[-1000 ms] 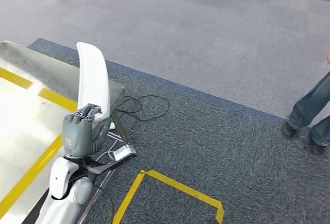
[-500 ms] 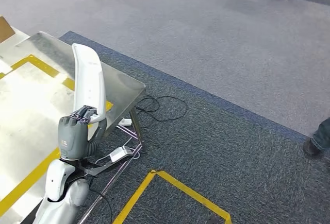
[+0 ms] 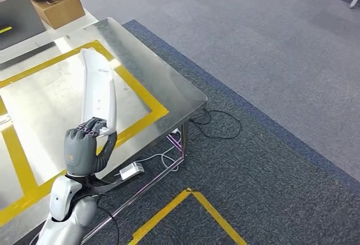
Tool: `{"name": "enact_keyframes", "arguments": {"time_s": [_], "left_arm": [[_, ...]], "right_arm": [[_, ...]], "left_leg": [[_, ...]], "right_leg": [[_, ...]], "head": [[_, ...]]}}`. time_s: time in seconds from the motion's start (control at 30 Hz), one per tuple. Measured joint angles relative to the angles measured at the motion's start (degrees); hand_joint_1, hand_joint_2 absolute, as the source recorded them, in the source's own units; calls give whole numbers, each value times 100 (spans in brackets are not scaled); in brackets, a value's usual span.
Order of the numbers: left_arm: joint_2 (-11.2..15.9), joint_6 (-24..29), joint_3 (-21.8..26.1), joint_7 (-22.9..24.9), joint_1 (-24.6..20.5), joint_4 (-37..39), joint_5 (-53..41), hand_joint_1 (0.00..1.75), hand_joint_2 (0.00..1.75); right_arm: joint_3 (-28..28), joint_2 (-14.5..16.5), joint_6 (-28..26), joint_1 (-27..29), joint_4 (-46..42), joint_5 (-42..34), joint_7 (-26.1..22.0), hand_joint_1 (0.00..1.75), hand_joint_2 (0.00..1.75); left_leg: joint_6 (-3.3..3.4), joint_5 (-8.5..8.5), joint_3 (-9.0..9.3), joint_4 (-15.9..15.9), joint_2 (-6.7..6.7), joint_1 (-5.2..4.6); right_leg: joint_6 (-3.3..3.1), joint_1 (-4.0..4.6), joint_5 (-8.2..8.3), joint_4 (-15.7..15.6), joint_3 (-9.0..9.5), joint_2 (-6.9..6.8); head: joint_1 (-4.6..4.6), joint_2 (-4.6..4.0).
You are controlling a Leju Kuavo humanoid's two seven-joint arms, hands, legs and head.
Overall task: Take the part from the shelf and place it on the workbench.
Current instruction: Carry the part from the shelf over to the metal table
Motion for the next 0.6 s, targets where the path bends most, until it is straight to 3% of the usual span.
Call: {"name": "enact_keyframes", "arguments": {"time_s": [0.03,0.1,0.17,0.23,0.27,0.3,0.33,0.4,0.47,0.5,0.53,0.57,0.6], "left_arm": [[4,-1,1,-2,10,-1,-2,175,175],[15,1,2,-3,19,-7,-4,175,175],[18,2,1,-3,7,-14,-4,175,175],[21,1,1,-3,12,-15,-4,175,175],[26,0,1,-3,22,-15,-5,175,175],[32,-1,1,-3,30,-15,-7,175,175],[37,-1,2,-3,33,-15,-8,175,175],[41,-1,1,-3,18,-16,-8,175,175],[33,-1,-1,-3,-11,-17,-8,175,175],[32,-1,0,-3,-17,-17,-8,175,175],[32,-1,1,-3,-18,-18,-8,175,175],[33,-1,2,-3,-11,-20,-8,175,175],[32,1,3,-3,-12,-23,-8,175,175]], "right_arm": [[0,5,-3,-3,-1,-2,1,0,0],[0,16,-9,-8,-2,-2,-1,0,0],[0,23,-11,1,-2,1,-6,0,0],[0,26,-10,15,-2,-1,-6,0,0],[0,26,-10,17,-2,-3,-4,0,0],[0,26,-10,15,-2,-8,-2,0,0],[0,26,-11,11,-2,-14,-1,0,0],[0,32,-13,1,-2,-24,0,0,0],[0,41,-17,-4,-2,-35,0,0,0],[0,46,-20,-7,-2,-41,-1,0,0],[0,48,-23,-13,-2,-45,-1,0,0],[0,50,-26,-22,-2,-48,-3,0,0],[0,51,-29,-33,-2,-49,-5,0,0]], "left_leg": [[-29,6,-15,-2,-43,12],[-86,-77,-77,128,160,-2],[-146,-364,-334,677,533,-10],[-185,-654,-700,1410,677,17],[-194,-679,-799,1598,693,28],[-195,-601,-799,1585,706,36],[-184,-426,-681,1344,736,38],[-121,-65,-286,580,962,-4],[-39,34,-59,106,1181,-71],[-10,0,-48,56,1199,-99],[19,-1,-54,23,1133,-99],[45,9,-46,-4,1065,-86],[77,20,-29,-34,994,-66]], "right_leg": [[-28,2,3,7,5,-60],[-99,-5,1,-12,38,-193],[-165,-2,-20,-25,76,-353],[-194,9,-51,-24,99,-526],[-196,10,-67,-24,111,-608],[-193,12,-84,-24,127,-686],[-188,14,-105,-24,154,-762],[-166,31,-152,-25,217,-893],[-119,65,-195,-27,253,-1013],[-89,79,-209,-37,265,-1082],[-57,87,-222,-51,287,-1154],[-23,82,-247,-54,301,-1146],[5,72,-304,3,285,-1032]], "head": [[2,0],[-23,0],[-59,0],[-74,0],[-75,0],[-75,0],[-74,0],[-75,0],[-72,0],[-71,0],[-70,0],[-65,0],[-62,0]]}}
